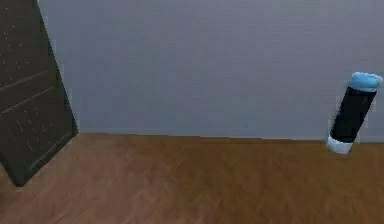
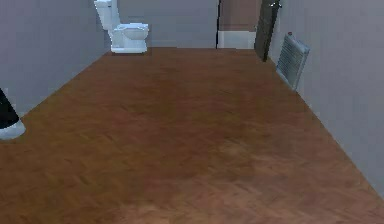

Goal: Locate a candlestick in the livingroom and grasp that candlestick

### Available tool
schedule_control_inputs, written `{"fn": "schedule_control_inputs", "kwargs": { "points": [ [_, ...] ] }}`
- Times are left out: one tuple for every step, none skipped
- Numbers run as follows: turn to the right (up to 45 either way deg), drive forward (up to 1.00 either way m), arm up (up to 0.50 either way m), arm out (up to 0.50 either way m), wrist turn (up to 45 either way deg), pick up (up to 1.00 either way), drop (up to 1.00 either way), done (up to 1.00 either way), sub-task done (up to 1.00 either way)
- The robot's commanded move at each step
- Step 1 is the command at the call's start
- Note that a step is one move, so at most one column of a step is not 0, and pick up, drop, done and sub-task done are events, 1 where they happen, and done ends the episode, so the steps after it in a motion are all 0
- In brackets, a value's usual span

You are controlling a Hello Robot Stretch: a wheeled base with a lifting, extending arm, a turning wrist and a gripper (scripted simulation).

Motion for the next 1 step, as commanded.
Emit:
{"fn": "schedule_control_inputs", "kwargs": {
  "points": [
    [0.0, 0.50, 0.00, 0.00, 0.0, 0.00, 0.00, 0.00, 0.00]
  ]
}}
